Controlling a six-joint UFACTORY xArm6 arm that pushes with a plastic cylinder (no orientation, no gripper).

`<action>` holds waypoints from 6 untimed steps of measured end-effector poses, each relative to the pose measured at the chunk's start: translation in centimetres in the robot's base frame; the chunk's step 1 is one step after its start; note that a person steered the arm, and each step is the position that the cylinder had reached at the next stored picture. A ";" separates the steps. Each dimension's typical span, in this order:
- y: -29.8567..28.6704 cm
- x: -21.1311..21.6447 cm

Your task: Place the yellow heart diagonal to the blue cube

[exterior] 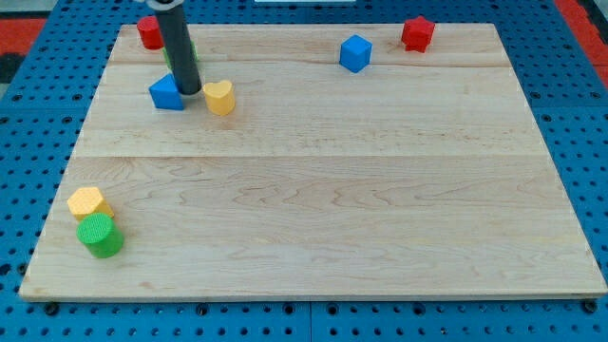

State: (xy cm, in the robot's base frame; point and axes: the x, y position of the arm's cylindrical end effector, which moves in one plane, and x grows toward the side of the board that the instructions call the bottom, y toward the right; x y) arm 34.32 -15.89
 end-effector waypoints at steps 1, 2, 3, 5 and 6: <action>5.8 1.1; 8.7 0.5; 8.4 -1.0; 12.6 -0.5; 17.2 0.8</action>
